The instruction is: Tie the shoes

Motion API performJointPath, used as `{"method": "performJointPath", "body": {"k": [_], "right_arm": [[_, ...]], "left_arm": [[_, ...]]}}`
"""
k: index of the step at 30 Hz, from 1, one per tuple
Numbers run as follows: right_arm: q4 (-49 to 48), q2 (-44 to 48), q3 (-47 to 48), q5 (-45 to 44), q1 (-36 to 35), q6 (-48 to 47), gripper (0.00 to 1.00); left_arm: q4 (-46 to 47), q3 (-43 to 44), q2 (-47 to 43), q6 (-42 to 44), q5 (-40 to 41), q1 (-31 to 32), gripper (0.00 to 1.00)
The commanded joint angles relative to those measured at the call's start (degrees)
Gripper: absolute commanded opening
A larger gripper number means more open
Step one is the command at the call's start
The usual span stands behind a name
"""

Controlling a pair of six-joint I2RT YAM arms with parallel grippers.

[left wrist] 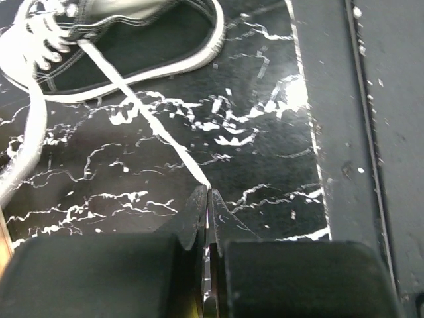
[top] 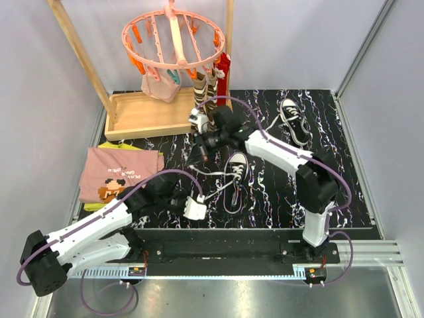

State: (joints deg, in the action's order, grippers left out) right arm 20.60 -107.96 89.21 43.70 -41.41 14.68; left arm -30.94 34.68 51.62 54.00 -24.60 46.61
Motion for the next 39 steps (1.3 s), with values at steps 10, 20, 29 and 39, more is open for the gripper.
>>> {"method": "performJointPath", "body": {"k": [10, 20, 29, 39], "right_arm": [[-24.56, -10.86, -4.31, -4.33, -5.00, 18.37, 0.00], [-17.71, -5.87, -4.83, -1.08, -0.62, 13.53, 0.85], [-2.42, 12.39, -7.99, 0.78, 14.32, -5.07, 0.86], [0.67, 31.14, -28.11, -6.43, 12.43, -26.61, 0.51]], "left_arm": [[-1.58, -3.74, -4.24, 3.48, 0.96, 0.50, 0.00], [-2.98, 2.66, -1.87, -5.64, -1.24, 0.41, 0.00], [4.57, 12.50, 9.62, -23.14, -4.57, -6.25, 0.00], [5.80, 29.65, 39.07, -28.95, -10.99, -22.08, 0.00]]}}
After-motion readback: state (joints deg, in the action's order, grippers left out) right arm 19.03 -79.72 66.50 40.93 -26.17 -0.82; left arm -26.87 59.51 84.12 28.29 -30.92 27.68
